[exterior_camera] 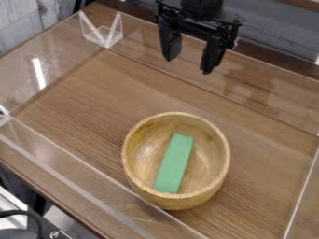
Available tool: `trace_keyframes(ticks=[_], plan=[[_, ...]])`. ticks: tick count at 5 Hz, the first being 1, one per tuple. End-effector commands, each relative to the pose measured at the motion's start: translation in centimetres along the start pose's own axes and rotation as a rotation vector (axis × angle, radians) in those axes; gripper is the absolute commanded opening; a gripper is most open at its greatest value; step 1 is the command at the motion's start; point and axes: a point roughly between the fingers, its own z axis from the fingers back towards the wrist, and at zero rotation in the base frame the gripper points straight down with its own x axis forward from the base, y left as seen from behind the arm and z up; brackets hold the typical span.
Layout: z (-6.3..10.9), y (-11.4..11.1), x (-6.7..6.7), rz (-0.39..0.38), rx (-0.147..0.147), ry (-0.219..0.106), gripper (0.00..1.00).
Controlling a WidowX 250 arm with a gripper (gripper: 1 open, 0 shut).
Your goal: Remove the green block from inside the brown bowl and put it on the table
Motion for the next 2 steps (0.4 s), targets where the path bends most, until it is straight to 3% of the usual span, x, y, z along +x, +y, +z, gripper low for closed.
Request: trace_keyframes(ticks=[1, 2], plan=[[-1.2, -0.4, -1.6, 0.024, -0.002, 0.019, 1.00], [-3.5, -1.5, -4.7, 0.043, -0.005, 0.041, 1.00]])
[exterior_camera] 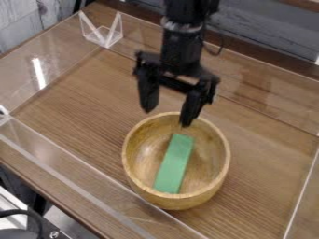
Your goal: Remove the green block from inside the brown bowl and put it on the table
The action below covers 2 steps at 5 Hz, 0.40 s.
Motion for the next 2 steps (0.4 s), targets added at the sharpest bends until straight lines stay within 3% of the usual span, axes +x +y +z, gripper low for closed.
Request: trace_keyframes(ticks=[1, 2], plan=[[-0.6, -1.3, -1.3, 0.015, -0.009, -0.080, 1.00], [-1.9, -2.3, -2.2, 0.027, -0.014, -0.111, 1.00]])
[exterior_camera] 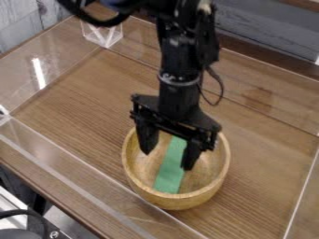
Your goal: Remove the green block from inside the brown bowl and put it on the table
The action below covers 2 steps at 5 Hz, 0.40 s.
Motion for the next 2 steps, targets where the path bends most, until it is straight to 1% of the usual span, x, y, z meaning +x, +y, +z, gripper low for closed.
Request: trace_keyframes(ticks=[1, 2], plan=[[0.11, -0.35, 0.57, 0.001, -0.019, -0.059, 1.00], [-0.21, -0.33, 0.75, -0.001, -0.025, -0.060, 1.00]])
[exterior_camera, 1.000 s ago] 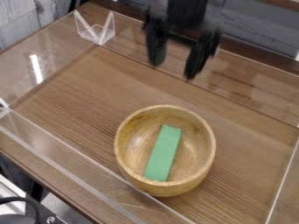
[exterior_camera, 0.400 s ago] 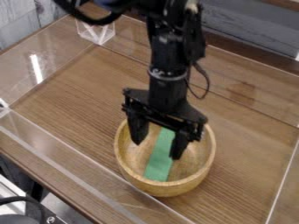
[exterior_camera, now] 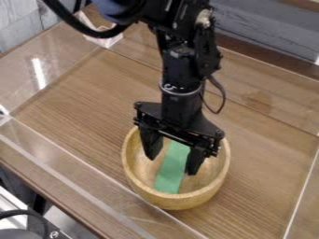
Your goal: Remove the green block from inside the brown bowl and put it on the table
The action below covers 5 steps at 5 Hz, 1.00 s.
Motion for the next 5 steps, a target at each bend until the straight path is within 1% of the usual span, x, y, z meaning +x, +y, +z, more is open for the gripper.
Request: trace_keyframes(ticks=[1, 5], plan=[[0.20, -0.05, 0.50, -0.002, -0.011, -0.025, 1.00], [-0.71, 0.22, 0.75, -0.004, -0.025, -0.030, 1.00]])
